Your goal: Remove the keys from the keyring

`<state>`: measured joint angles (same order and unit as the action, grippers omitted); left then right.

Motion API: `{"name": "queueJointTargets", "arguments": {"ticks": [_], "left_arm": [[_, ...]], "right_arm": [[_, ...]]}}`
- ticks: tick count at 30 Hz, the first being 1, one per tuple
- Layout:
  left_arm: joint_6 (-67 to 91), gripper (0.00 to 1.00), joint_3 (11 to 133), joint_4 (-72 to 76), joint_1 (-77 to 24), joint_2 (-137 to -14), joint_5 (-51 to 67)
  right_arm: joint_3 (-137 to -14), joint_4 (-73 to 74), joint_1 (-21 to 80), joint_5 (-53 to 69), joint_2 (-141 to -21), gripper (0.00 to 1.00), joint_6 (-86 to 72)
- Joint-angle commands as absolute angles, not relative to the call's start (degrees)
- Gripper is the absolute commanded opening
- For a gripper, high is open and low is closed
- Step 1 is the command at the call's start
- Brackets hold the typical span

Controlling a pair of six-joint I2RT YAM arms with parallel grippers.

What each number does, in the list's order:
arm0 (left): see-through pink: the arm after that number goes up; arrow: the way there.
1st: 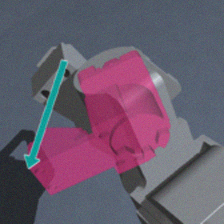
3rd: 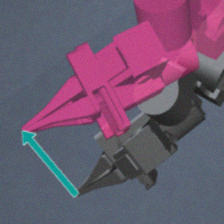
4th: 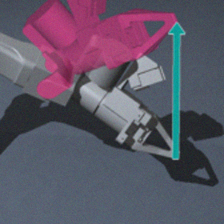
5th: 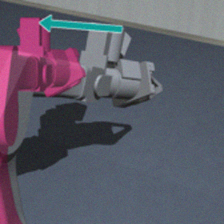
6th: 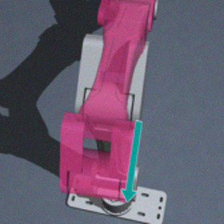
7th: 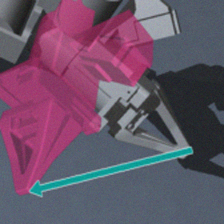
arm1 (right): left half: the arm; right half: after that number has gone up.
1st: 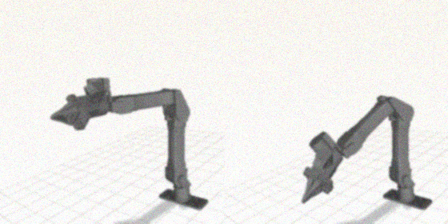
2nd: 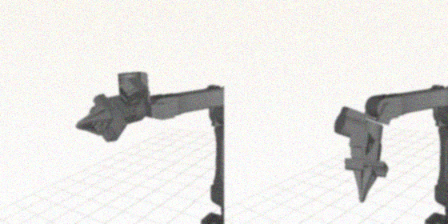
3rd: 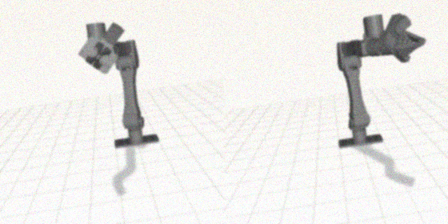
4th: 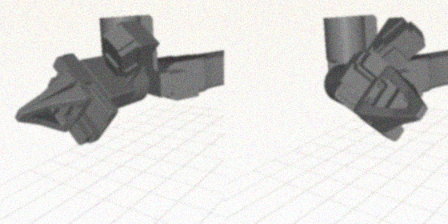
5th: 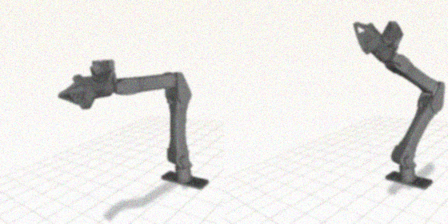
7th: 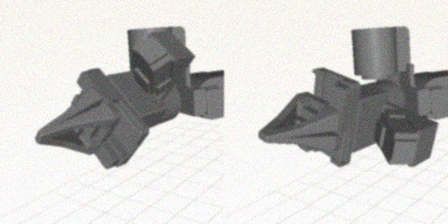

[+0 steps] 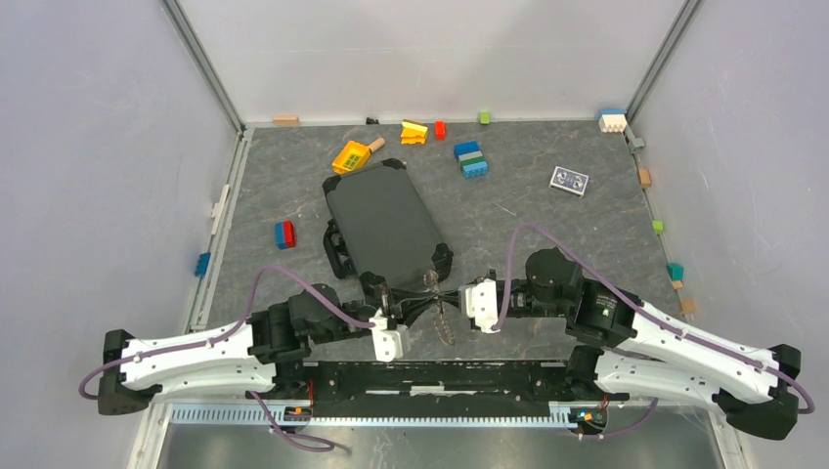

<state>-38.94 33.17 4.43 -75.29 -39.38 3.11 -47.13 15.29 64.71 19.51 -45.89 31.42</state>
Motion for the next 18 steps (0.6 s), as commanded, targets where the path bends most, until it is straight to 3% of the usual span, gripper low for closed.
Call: {"name": "queueJointTargets", "arguments": {"ticks": [1,6,9,13,18], "left_arm": [[-39.76,0.14,35.47,5.54,-75.41,-39.97,3.05],[-39.99,0.03,35.51,5.54,-75.41,-39.77,2.79],[-40.04,0.02,35.6,5.45,-75.39,-39.2,3.33],[-39.89,0.02,34.55,6.57,-75.38,-37.75,3.26],[-38.53,0.02,31.69,10.71,-75.4,-34.48,1.89]], "right_arm": [[-48.54,10.81,64.78,21.73,-44.24,0.0,31.96],[-48.43,10.74,64.78,21.81,-44.2,0.0,32.17],[-47.83,10.18,64.81,21.93,-43.85,0.0,32.14],[-45.45,7.36,64.8,21.04,-41.96,0.24,32.11],[-42.06,2.5,64.83,20.52,-38.81,0.38,31.17]]}}
